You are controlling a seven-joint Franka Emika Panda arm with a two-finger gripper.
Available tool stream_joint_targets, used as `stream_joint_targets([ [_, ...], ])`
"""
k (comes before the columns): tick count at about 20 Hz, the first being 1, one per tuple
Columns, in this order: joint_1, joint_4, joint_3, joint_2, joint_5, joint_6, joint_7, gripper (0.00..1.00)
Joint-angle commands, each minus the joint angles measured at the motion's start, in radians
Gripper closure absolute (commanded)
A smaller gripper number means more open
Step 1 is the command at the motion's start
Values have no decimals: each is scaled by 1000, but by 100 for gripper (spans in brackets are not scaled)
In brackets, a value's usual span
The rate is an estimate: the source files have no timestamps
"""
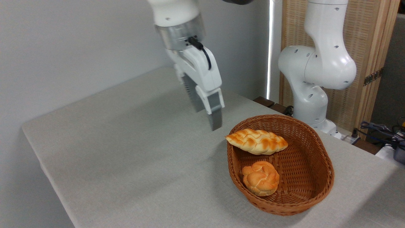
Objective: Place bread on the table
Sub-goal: 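Move the open gripper down over the long glazed roll in the basket, then close the gripper on the long glazed roll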
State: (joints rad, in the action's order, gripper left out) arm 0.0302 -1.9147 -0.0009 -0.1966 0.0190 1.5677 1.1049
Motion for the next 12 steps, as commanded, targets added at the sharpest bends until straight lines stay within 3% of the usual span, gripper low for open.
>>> stream_joint_targets([
  [1, -9, -205, 33, -148, -13, 6, 287, 0],
  [4, -9, -270, 42, -164, -20, 8, 429, 0],
  [7, -12, -329, 42, -164, -125, 9, 535, 0],
  [12, -12, -415, 39, -158, -125, 67, 556, 0],
])
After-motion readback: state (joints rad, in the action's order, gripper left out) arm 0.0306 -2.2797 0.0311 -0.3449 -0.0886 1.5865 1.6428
